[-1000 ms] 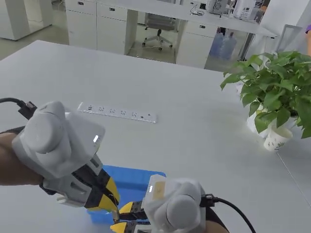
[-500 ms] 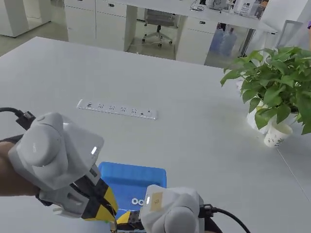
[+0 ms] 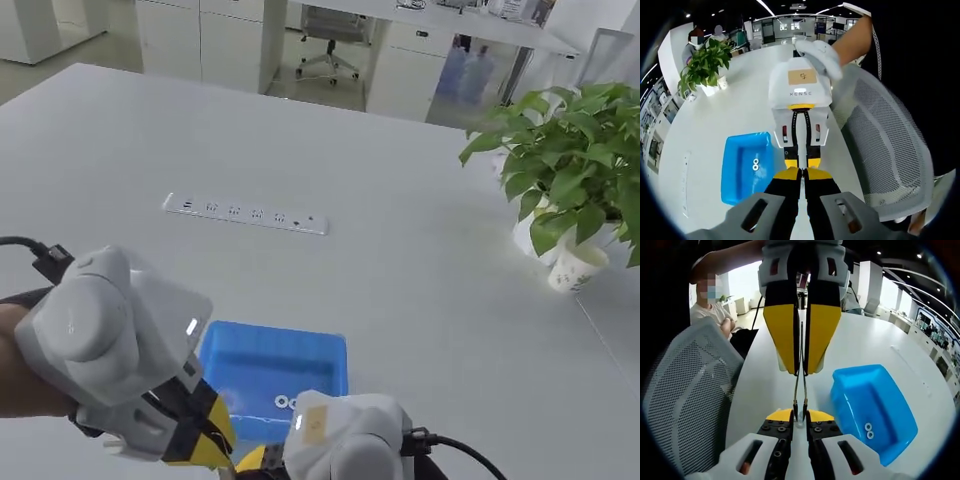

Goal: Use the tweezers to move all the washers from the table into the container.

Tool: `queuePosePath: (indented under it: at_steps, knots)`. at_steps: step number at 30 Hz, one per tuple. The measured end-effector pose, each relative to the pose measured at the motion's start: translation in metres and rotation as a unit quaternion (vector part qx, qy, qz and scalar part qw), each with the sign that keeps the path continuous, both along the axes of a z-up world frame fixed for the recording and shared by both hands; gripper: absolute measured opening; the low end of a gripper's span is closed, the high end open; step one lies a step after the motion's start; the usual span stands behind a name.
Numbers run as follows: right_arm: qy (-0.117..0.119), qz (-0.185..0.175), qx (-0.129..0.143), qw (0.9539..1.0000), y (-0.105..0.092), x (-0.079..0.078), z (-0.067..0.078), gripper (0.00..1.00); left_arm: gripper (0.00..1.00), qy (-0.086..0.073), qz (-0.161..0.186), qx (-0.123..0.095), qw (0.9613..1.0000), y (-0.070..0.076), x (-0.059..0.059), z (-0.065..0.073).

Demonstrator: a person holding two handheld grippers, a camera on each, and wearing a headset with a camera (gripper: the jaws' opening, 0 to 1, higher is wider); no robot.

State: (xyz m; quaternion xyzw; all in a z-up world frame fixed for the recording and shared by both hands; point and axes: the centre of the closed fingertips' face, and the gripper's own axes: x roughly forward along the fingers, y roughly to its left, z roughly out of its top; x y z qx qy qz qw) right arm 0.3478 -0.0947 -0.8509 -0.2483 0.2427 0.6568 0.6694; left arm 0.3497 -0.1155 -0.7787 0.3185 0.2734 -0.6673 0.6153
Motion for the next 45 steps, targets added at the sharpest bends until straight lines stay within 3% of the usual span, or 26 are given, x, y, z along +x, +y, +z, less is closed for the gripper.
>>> queuePosePath:
  at_steps: [18, 45]
  knots:
    - [0.004, -0.006, 0.001, 1.0, 0.002, -0.001, -0.008, 0.11, 0.06, 0.002, 0.001, -0.002, 1.0, -0.003, -0.002, -0.011]
    - [0.0, -0.01, 0.009, 0.9999, 0.002, 0.0, -0.011, 0.13, 0.06, 0.005, 0.005, -0.01, 0.9999, -0.008, -0.002, -0.012]
